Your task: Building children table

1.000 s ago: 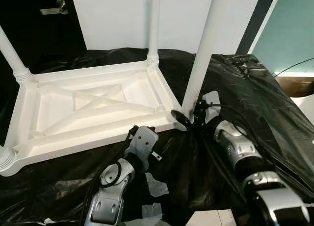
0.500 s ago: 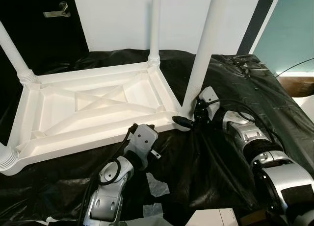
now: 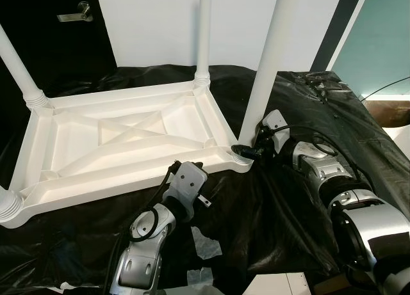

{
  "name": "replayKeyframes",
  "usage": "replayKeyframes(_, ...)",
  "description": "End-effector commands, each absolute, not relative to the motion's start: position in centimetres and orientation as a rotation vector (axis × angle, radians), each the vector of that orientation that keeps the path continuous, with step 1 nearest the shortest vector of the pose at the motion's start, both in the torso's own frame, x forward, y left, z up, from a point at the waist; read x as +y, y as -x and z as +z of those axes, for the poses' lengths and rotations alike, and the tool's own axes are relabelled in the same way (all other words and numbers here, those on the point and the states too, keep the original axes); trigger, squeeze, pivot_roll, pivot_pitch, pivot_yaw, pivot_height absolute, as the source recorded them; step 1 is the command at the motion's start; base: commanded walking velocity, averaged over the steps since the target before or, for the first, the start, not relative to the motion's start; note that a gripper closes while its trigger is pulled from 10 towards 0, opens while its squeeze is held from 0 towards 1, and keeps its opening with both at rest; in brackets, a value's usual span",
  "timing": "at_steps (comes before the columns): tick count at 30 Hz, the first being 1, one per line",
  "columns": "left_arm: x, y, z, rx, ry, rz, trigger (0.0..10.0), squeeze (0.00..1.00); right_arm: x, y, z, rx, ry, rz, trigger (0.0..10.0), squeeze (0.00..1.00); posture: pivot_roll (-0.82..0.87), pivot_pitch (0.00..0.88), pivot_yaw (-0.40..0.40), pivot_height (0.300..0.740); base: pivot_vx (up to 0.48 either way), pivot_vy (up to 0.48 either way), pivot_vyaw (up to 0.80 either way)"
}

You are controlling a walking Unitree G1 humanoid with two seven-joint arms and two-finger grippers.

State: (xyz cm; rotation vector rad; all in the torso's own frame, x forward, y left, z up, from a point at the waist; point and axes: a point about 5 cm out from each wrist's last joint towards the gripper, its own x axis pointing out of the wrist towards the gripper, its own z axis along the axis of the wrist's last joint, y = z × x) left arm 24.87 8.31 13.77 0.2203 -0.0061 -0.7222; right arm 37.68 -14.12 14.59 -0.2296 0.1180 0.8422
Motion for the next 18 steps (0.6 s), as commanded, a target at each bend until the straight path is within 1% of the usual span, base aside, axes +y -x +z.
replayKeyframes(1, 8.6, -25.1, 13.5, -0.008, -0.215, -0.604, 10.0, 0.0, -14.0, -37.4, 13.4, 0.17, 0.215, 0.809, 0.0, 0.0, 0.21, 0.0, -0.078, 0.74, 0.0, 0.0, 0.0)
replayKeyframes(3, 8.5, -25.0, 13.4, -0.005, -0.21, -0.608, 10.0, 0.0, -13.8, -37.4, 12.5, 0.189, 0.17, 0.706, 0.0, 0.0, 0.2, 0.0, -0.077, 0.74, 0.0, 0.0, 0.0)
replayKeyframes(5, 8.5, -25.0, 13.4, -0.005, -0.21, -0.608, 10.0, 0.0, -13.8, -37.4, 12.5, 0.189, 0.17, 0.706, 0.0, 0.0, 0.2, 0.0, -0.077, 0.74, 0.0, 0.0, 0.0)
replayKeyframes(6, 8.5, -25.0, 13.4, -0.004, -0.209, -0.61, 10.0, 0.0, -13.8, -37.4, 12.2, 0.199, 0.149, 0.668, 0.0, 0.0, 0.2, 0.0, -0.077, 0.74, 0.0, 0.0, 0.0)
replayKeyframes(7, 8.5, -25.0, 13.4, -0.004, -0.209, -0.61, 10.0, 0.0, -13.8, -37.4, 12.2, 0.199, 0.149, 0.668, 0.0, 0.0, 0.2, 0.0, -0.077, 0.74, 0.0, 0.0, 0.0)
replayKeyframes(8, 8.4, -24.9, 13.3, -0.002, -0.207, -0.613, 10.0, 0.0, -13.6, -37.4, 11.9, 0.207, 0.125, 0.615, 0.0, 0.0, 0.2, 0.0, -0.079, 0.74, 0.0, 0.0, 0.0)
replayKeyframes(10, 8.4, -24.9, 13.3, -0.002, -0.207, -0.613, 10.0, 0.0, -13.6, -37.4, 11.9, 0.207, 0.125, 0.615, 0.0, 0.0, 0.2, 0.0, -0.079, 0.74, 0.0, 0.0, 0.0)
replayKeyframes(11, 8.4, -24.9, 13.3, -0.001, -0.204, -0.616, 10.0, 0.0, -13.1, -37.3, 11.5, 0.205, 0.109, 0.534, 0.0, 0.0, 0.19, 0.0, -0.079, 0.74, 0.0, 0.0, 0.0)
replayKeyframes(14, 8.4, -24.9, 13.3, -0.001, -0.204, -0.616, 10.0, 0.0, -13.1, -37.3, 11.5, 0.205, 0.109, 0.534, 0.0, 0.0, 0.19, 0.0, -0.079, 0.74, 0.0, 0.0, 0.0)
replayKeyframes(15, 8.3, -24.9, 13.3, -0.002, -0.2, -0.619, 10.0, 0.0, -11.9, -37.0, 10.9, 0.2, 0.067, 0.431, 0.0, 0.0, 0.2, 0.0, -0.08, 0.74, 0.0, 0.0, 0.0)
replayKeyframes(17, 8.3, -24.9, 13.3, -0.002, -0.2, -0.619, 10.0, 0.0, -11.9, -37.0, 10.9, 0.2, 0.067, 0.431, 0.0, 0.0, 0.2, 0.0, -0.08, 0.74, 0.0, 0.0, 0.0)
replayKeyframes(18, 8.3, -24.9, 13.3, -0.002, -0.199, -0.621, 10.0, 0.0, -11.0, -36.6, 10.3, 0.206, 0.03, 0.321, 0.0, 0.0, 0.2, 0.0, -0.082, 0.74, 0.0, 0.0, 0.0)
